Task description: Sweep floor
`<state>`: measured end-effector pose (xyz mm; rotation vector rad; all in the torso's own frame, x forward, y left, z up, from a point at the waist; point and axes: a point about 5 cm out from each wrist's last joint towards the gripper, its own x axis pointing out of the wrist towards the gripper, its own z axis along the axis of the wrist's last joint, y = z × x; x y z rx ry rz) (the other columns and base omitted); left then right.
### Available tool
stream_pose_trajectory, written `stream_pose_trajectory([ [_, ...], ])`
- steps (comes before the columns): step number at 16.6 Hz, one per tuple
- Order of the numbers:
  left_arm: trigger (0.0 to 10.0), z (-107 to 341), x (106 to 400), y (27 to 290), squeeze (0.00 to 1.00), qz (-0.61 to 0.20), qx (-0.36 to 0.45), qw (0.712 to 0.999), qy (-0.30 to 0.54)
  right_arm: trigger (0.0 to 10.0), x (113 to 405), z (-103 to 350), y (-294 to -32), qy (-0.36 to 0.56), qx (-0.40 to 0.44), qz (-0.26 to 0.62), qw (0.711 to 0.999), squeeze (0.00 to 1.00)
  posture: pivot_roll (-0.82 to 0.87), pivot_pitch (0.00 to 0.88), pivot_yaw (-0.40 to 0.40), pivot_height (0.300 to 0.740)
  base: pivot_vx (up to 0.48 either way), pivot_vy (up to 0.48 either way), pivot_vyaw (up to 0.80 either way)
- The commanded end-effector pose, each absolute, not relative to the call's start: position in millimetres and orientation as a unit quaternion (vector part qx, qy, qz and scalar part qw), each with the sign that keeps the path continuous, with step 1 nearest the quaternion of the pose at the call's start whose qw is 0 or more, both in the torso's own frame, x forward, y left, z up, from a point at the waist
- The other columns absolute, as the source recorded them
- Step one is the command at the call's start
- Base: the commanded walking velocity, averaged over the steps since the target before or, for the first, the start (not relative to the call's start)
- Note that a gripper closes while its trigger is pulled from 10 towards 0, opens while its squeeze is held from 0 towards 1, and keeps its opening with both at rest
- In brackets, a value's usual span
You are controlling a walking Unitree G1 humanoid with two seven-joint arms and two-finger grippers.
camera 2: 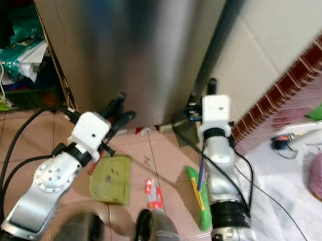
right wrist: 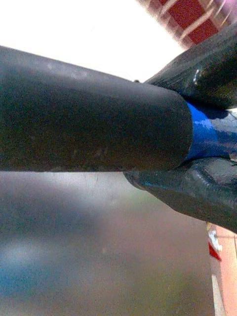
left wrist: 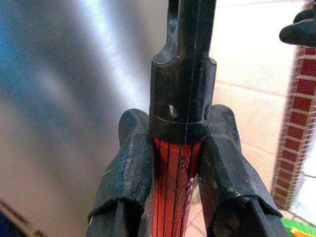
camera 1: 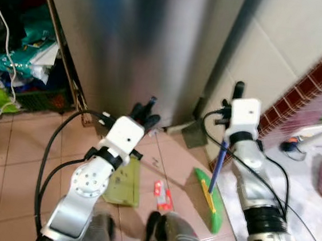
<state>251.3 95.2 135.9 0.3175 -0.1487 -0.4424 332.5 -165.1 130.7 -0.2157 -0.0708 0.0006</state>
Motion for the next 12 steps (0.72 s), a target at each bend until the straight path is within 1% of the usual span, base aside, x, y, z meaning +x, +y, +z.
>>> stream_pose_trajectory([
  [1,10.0,131.7,248.8,93.1,0.00,-0.226,0.152,0.960,-0.064,10.0,332.8,127.0,-171.1,-0.021,-0.105,-0.014,0.994,0.00,0.05,0.170,-0.096,0.740,0.000,0.000,0.00],
  [10,10.0,127.0,250.6,100.0,0.00,-0.212,0.164,0.961,-0.065,10.0,334.4,115.1,-177.6,0.018,-0.051,-0.049,0.997,0.00,0.05,0.163,-0.099,0.740,0.000,0.000,0.00],
  [12,10.0,127.4,252.1,102.8,0.00,-0.205,0.156,0.964,-0.073,10.0,334.5,112.9,-177.2,0.026,-0.026,-0.061,0.997,0.00,0.05,0.166,-0.099,0.740,0.000,0.000,0.00],
])
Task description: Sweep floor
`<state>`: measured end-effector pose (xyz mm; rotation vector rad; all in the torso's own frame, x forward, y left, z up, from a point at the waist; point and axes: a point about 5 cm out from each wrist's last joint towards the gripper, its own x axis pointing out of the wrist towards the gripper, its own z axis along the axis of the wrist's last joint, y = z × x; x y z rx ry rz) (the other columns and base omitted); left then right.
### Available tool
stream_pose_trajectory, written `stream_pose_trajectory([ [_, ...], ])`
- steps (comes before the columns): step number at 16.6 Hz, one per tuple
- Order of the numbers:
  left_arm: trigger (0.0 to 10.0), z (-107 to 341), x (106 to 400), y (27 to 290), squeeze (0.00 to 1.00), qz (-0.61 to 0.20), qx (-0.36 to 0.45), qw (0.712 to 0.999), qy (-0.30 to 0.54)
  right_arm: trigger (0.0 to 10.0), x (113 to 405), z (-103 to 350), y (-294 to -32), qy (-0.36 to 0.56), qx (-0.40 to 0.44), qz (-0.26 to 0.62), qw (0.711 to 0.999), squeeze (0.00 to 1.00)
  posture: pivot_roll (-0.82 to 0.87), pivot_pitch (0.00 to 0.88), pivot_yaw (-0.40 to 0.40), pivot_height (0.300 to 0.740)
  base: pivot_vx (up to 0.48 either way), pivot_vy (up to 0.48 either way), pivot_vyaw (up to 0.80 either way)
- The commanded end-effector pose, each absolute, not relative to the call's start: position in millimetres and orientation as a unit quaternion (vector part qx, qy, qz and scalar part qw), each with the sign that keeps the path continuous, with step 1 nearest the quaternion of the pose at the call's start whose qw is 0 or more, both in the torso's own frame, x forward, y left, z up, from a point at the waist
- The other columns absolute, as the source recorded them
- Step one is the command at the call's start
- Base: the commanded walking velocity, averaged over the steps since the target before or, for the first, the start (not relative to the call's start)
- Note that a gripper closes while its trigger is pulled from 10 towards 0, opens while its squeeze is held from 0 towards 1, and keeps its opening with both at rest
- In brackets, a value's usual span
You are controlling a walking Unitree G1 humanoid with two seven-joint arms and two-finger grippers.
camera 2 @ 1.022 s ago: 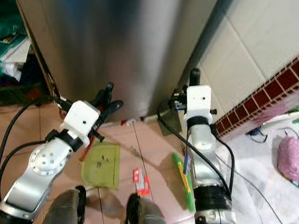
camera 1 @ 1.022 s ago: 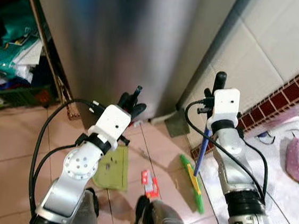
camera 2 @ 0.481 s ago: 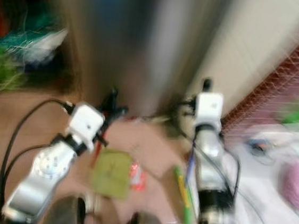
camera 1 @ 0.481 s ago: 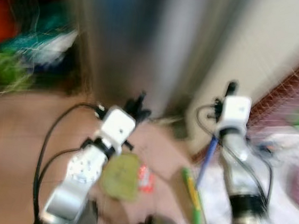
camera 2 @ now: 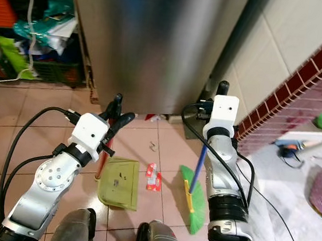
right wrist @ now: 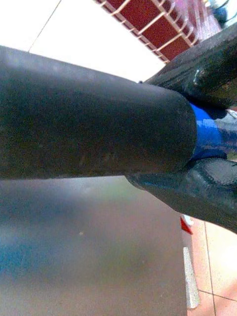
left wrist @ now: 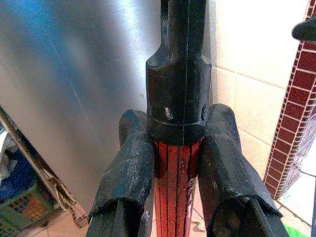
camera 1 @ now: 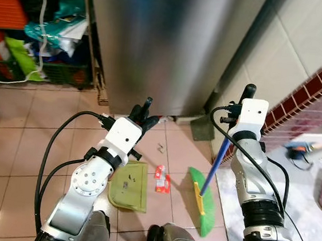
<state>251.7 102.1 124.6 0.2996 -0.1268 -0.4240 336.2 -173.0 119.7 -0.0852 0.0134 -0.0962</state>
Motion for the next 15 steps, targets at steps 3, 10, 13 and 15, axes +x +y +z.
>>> stream_pose_trajectory([
  [3,10.0,122.4,262.7,107.1,0.00,-0.194,0.142,0.967,-0.086,10.0,337.9,109.5,-171.7,0.053,0.048,-0.092,0.993,0.00,0.03,0.177,-0.110,0.740,0.000,0.000,0.00],
  [10,10.0,110.9,285.9,90.2,0.00,-0.204,0.135,0.964,-0.106,10.0,339.8,112.4,-154.0,0.097,0.203,-0.063,0.972,0.00,-0.04,0.174,-0.112,0.740,0.000,0.000,0.00],
  [13,10.0,108.2,285.8,87.2,0.00,-0.206,0.132,0.963,-0.111,10.0,340.4,119.1,-139.6,0.108,0.284,-0.011,0.953,0.00,-0.04,0.175,-0.114,0.740,0.000,0.000,0.00],
  [15,10.0,108.1,286.9,86.0,0.00,-0.207,0.131,0.963,-0.115,10.0,346.3,142.4,-129.5,0.072,0.298,0.065,0.950,0.00,-0.05,0.181,-0.120,0.740,0.000,0.000,0.00],
])
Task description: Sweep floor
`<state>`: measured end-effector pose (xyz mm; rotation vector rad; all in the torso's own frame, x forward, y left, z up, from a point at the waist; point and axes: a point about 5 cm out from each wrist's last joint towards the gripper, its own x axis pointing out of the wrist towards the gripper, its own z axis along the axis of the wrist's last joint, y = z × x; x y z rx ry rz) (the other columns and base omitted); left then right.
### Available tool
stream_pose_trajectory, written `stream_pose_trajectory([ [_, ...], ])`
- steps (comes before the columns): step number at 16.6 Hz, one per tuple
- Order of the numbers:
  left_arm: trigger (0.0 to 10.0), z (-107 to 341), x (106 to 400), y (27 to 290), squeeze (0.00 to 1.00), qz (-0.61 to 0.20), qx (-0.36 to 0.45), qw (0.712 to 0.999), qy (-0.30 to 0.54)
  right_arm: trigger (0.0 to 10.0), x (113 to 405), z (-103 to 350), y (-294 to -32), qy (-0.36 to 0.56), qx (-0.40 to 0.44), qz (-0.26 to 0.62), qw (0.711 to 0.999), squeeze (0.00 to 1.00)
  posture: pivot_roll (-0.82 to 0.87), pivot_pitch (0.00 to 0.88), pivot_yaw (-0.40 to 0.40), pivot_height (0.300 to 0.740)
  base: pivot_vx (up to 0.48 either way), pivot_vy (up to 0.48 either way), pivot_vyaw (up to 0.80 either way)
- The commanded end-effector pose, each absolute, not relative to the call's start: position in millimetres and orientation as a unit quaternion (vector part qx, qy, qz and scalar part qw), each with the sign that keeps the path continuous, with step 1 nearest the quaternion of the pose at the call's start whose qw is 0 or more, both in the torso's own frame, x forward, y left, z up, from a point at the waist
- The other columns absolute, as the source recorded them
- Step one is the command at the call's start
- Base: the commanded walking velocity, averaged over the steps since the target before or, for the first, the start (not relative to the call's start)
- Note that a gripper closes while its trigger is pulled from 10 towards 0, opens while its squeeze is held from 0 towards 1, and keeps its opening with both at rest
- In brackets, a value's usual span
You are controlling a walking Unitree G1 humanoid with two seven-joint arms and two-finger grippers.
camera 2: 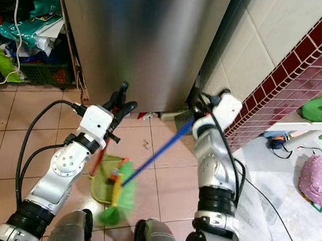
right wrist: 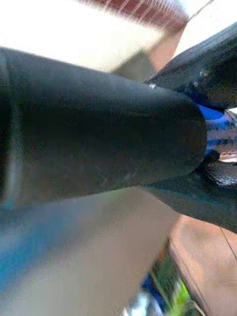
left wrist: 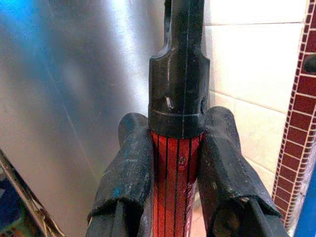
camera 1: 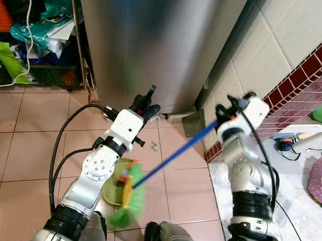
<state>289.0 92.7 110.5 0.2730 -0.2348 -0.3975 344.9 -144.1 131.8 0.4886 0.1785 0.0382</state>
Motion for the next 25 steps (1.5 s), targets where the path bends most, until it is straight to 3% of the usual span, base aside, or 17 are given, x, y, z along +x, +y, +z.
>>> stream_pose_trajectory([
  [1,10.0,108.1,287.5,85.6,0.00,-0.207,0.131,0.962,-0.118,10.0,347.5,149.7,-128.4,0.063,0.296,0.085,0.949,0.00,-0.05,0.183,-0.122,0.740,0.000,0.000,0.00],
  [5,10.0,108.7,287.7,84.3,0.00,-0.206,0.129,0.962,-0.125,10.0,357.3,206.3,-135.8,-0.055,0.234,0.175,0.955,0.00,-0.05,0.180,-0.128,0.740,0.000,0.000,0.00],
  [9,10.0,112.8,285.3,84.8,0.00,-0.195,0.131,0.963,-0.134,10.0,369.6,250.2,-156.6,-0.157,0.152,0.161,0.962,0.00,-0.05,0.176,-0.129,0.740,0.000,0.000,0.00],
  [12,10.0,117.6,284.1,98.5,0.00,-0.137,0.147,0.969,-0.142,10.0,372.7,255.1,-157.0,-0.189,0.097,0.164,0.963,0.00,-0.01,0.186,-0.136,0.740,0.000,0.000,0.00],
  [15,10.0,129.7,280.2,124.1,0.00,-0.053,0.148,0.975,-0.159,10.0,374.6,252.4,-137.3,-0.216,0.036,0.208,0.953,0.00,0.03,0.197,-0.136,0.740,0.000,0.000,0.00],
  [20,10.0,139.3,273.0,130.3,0.00,-0.042,0.154,0.973,-0.164,10.0,371.9,264.7,-95.5,-0.288,-0.010,0.257,0.923,0.00,0.07,0.208,-0.131,0.740,0.000,0.000,0.00],
  [24,10.0,144.5,266.6,131.2,0.00,-0.043,0.154,0.973,-0.166,10.0,357.1,240.0,-68.5,-0.302,-0.046,0.317,0.898,0.00,0.11,0.220,-0.131,0.740,0.000,0.000,0.00],
  [25,10.0,145.1,264.7,132.1,0.00,-0.044,0.154,0.973,-0.165,10.0,347.9,225.8,-58.8,-0.315,-0.095,0.342,0.880,0.00,0.11,0.225,-0.130,0.740,0.000,0.000,0.00],
])
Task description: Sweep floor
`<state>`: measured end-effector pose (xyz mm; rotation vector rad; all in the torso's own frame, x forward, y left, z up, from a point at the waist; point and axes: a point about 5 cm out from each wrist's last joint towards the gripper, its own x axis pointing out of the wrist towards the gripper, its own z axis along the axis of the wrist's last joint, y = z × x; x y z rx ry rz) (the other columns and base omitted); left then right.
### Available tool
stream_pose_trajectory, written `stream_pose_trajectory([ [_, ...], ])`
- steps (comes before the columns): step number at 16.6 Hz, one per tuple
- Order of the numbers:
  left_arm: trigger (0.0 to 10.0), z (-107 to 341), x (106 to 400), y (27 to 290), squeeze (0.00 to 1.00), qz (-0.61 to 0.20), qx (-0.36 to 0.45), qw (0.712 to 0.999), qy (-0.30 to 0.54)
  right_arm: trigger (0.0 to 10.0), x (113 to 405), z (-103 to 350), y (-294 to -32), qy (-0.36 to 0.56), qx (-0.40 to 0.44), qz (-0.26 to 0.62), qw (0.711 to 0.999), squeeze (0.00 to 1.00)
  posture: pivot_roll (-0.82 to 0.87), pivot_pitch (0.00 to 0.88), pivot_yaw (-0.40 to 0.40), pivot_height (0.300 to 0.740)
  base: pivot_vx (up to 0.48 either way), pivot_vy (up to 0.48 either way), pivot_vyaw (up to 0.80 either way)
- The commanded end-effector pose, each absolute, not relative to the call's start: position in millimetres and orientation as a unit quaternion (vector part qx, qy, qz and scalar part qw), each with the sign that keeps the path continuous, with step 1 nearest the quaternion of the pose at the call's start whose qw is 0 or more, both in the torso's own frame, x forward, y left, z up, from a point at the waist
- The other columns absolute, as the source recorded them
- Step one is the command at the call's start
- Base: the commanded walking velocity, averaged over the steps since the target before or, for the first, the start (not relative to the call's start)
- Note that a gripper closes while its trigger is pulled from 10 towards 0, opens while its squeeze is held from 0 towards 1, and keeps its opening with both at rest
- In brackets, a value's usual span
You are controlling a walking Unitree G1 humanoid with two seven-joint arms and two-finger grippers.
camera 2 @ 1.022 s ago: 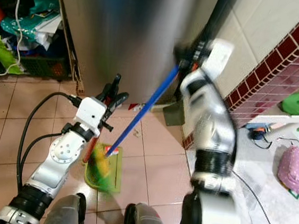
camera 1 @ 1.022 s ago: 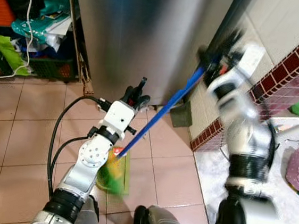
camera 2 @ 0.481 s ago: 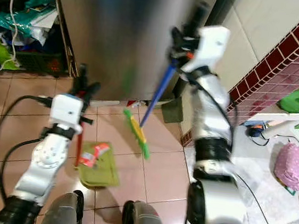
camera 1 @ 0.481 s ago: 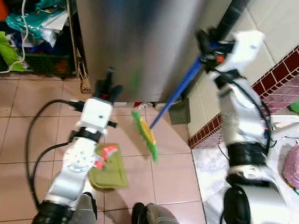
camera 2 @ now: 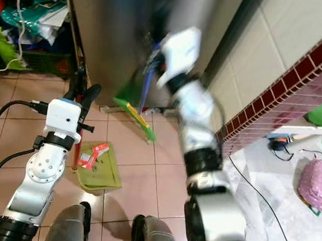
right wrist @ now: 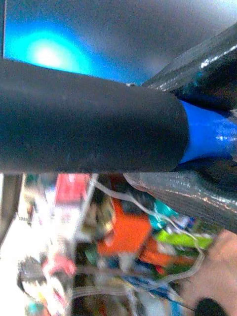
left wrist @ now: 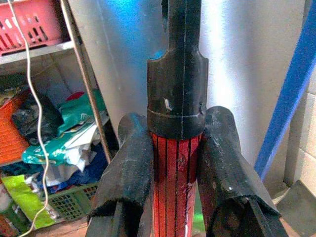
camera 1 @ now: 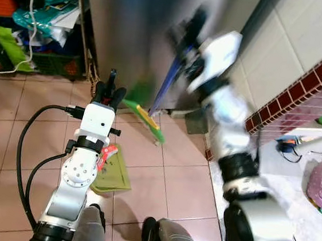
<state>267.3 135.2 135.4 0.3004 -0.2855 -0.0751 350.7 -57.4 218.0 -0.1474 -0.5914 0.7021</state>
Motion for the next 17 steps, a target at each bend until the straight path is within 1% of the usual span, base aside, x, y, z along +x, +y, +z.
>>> stream_pose_trajectory([
  [1,10.0,145.3,264.0,132.5,0.00,-0.045,0.154,0.974,-0.163,10.0,345.0,217.3,-55.6,-0.315,-0.105,0.343,0.879,0.00,0.11,0.225,-0.130,0.740,0.000,0.000,0.00],
  [4,10.0,146.0,261.9,131.2,0.00,-0.049,0.152,0.974,-0.158,10.0,335.7,199.5,-45.0,-0.328,-0.160,0.346,0.864,0.00,0.11,0.233,-0.127,0.740,0.000,0.000,0.00],
  [5,10.0,146.5,261.9,130.5,0.00,-0.050,0.151,0.975,-0.158,10.0,333.4,192.7,-42.2,-0.322,-0.166,0.355,0.862,0.00,0.11,0.233,-0.127,0.740,0.000,0.000,0.00],
  [6,10.0,147.0,261.5,130.4,0.00,-0.050,0.150,0.975,-0.157,10.0,331.7,183.9,-39.9,-0.308,-0.160,0.362,0.866,0.00,0.11,0.234,-0.125,0.740,0.000,0.000,0.00],
  [8,10.0,148.9,262.1,130.1,0.00,-0.052,0.148,0.975,-0.157,10.0,329.9,148.0,-38.7,-0.211,-0.097,0.373,0.898,0.00,0.11,0.235,-0.126,0.740,0.000,0.000,0.00],
  [9,10.0,148.4,262.1,130.2,0.00,-0.052,0.148,0.975,-0.155,10.0,328.0,136.2,-38.4,-0.174,-0.076,0.382,0.904,0.00,0.11,0.235,-0.126,0.740,0.000,0.000,0.00],
  [10,10.0,147.3,262.2,129.9,0.00,-0.052,0.146,0.976,-0.153,10.0,326.8,129.8,-41.8,-0.162,-0.064,0.369,0.913,0.00,0.11,0.235,-0.128,0.740,0.000,0.000,0.00],
  [11,10.0,146.9,262.2,128.8,0.00,-0.052,0.144,0.976,-0.152,10.0,325.2,119.6,-44.2,-0.129,-0.036,0.363,0.922,0.00,0.09,0.233,-0.131,0.740,0.000,0.000,0.00],
  [12,10.0,146.8,262.8,126.9,0.00,-0.054,0.141,0.977,-0.152,10.0,326.4,118.1,-49.5,-0.111,-0.004,0.352,0.929,0.00,0.09,0.233,-0.131,0.740,0.000,0.000,0.00],
  [13,10.0,146.7,263.6,126.0,0.00,-0.055,0.140,0.977,-0.152,10.0,328.5,121.0,-53.8,-0.109,0.008,0.346,0.932,0.00,0.08,0.229,-0.131,0.740,0.000,0.000,0.00],
  [17,10.0,147.5,266.1,124.2,0.00,-0.058,0.138,0.977,-0.155,10.0,335.7,146.9,-71.2,-0.093,0.098,0.346,0.929,0.00,0.08,0.228,-0.131,0.740,0.000,0.000,0.00],
])
